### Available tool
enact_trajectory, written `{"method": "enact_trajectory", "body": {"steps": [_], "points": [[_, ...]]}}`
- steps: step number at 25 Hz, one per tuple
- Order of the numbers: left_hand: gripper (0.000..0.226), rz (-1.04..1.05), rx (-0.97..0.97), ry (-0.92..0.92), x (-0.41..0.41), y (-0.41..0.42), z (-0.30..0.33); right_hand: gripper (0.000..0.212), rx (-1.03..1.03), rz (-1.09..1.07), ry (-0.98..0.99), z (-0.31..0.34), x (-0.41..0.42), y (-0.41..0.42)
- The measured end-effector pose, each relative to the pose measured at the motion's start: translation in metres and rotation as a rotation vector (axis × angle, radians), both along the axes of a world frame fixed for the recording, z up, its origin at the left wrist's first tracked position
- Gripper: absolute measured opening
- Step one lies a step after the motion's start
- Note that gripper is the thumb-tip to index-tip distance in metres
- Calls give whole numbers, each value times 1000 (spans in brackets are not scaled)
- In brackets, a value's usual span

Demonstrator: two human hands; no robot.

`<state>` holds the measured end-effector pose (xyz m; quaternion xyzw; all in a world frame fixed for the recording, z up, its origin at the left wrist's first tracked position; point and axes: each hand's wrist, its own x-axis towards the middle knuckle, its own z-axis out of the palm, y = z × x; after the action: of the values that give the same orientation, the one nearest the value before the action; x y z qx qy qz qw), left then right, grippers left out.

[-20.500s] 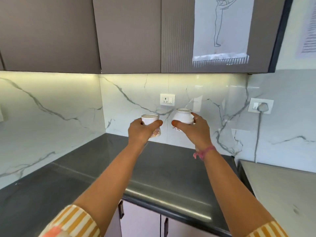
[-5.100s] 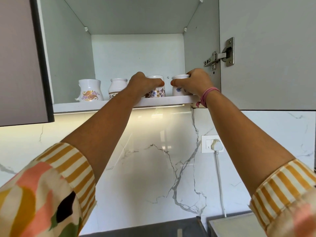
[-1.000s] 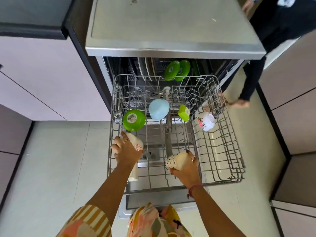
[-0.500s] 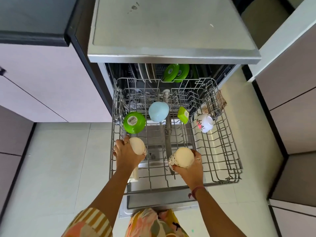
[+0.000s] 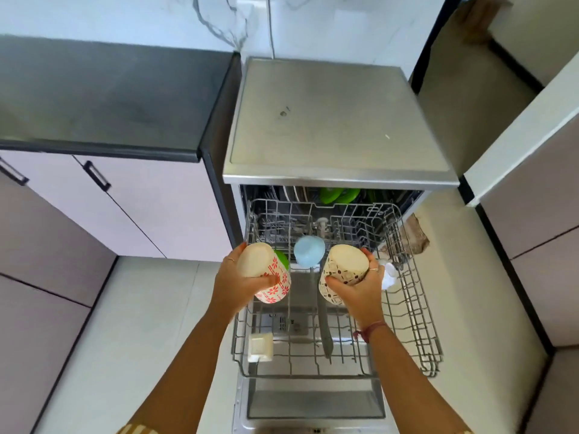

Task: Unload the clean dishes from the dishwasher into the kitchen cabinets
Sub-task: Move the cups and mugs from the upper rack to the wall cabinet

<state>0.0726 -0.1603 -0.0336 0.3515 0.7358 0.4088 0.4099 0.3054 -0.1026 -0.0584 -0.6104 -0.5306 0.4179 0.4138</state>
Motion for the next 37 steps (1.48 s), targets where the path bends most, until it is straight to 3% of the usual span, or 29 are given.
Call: {"method": "enact_trajectory", "body": {"steps": [5, 10, 13, 20, 27, 37], "points": [[84, 87, 163, -244, -29, 0, 59, 84, 97, 62, 63, 50, -33, 12], [75, 81, 297, -297, -89, -4, 112, 90, 216, 95, 60, 103, -95, 12], [63, 46, 378, -283, -142, -13, 147, 88, 289, 70, 105, 140, -149, 0], [70, 17, 507, -155, -268, -39, 246, 82, 404, 11, 269, 220, -280, -22], [49, -16, 669, -83, -350, -46, 350, 83, 546, 39, 332, 328, -379, -10], [39, 45, 876, -62, -444, 21, 450, 76, 789, 91, 341, 445, -483, 63]]}}
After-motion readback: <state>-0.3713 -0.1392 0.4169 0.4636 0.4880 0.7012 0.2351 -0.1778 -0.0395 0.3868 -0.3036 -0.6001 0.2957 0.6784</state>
